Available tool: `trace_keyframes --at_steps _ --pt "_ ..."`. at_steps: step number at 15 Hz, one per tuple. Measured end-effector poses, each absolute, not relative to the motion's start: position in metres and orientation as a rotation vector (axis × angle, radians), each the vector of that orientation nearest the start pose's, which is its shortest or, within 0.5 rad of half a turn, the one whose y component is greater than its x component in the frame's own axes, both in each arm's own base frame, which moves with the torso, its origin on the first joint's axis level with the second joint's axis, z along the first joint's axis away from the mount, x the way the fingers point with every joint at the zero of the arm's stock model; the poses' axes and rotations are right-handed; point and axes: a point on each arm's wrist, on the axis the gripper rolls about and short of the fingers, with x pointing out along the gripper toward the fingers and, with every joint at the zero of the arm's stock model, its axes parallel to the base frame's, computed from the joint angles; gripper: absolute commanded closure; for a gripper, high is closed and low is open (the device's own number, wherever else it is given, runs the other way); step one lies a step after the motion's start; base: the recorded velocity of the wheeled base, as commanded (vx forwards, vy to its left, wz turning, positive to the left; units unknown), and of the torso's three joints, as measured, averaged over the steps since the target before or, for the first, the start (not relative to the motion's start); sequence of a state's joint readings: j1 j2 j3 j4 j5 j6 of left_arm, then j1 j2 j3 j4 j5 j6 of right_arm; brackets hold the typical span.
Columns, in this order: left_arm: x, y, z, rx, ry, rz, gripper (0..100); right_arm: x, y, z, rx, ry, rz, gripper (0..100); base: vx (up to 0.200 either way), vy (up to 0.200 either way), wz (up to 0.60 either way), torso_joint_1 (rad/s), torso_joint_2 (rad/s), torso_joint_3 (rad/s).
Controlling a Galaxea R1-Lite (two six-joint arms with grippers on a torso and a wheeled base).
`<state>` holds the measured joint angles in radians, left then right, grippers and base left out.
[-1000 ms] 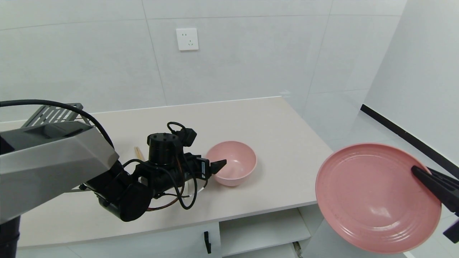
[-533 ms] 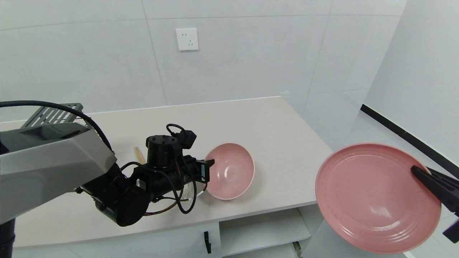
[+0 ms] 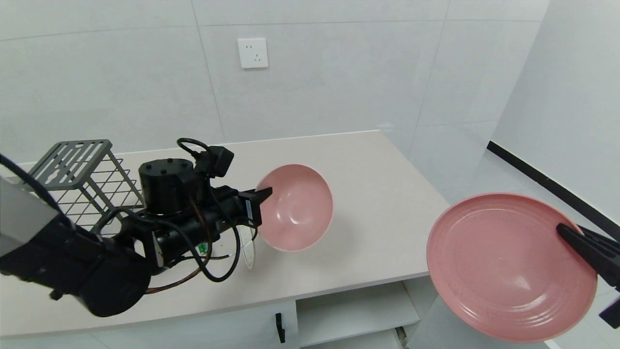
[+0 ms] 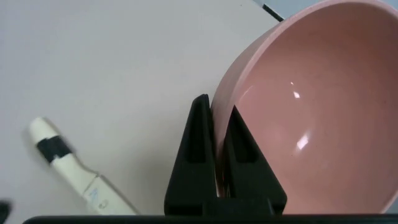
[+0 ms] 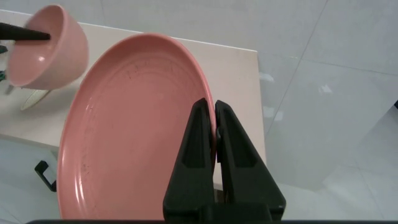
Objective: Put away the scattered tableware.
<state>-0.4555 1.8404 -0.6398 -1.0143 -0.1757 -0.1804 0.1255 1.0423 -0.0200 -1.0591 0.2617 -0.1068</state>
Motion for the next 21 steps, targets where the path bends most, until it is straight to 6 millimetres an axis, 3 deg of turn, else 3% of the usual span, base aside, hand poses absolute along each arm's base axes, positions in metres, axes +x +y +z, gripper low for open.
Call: trace_keyframes --at_steps 4,9,14,19,21 --pt "0.25 -0.11 0.147 -0.084 0.162 -0.564 100 0.104 0.019 0.153 -0.111 -0.06 0.385 100 0.0 0.0 0.0 0.0 0.0 0.0" --pt "0.196 -0.076 0.152 -0.097 0.13 -0.525 100 0.104 0.019 0.155 -0.13 -0.081 0.384 100 0.0 0.0 0.0 0.0 0.0 0.0" --pt "0.153 -0.058 0.142 -0.114 0.136 -0.512 100 0.11 0.02 0.174 -0.11 -0.184 0.374 100 0.0 0.0 0.0 0.0 0.0 0.0" --pt "0.131 -0.051 0.146 -0.228 0.112 -0.519 100 0.114 0.02 0.175 -0.115 -0.215 0.367 100 0.0 0.0 0.0 0.0 0.0 0.0" --pt "0.123 -0.047 0.134 -0.228 0.186 -0.477 100 0.114 0.024 0.176 -0.102 -0.217 0.397 100 0.0 0.0 0.0 0.0 0.0 0.0"
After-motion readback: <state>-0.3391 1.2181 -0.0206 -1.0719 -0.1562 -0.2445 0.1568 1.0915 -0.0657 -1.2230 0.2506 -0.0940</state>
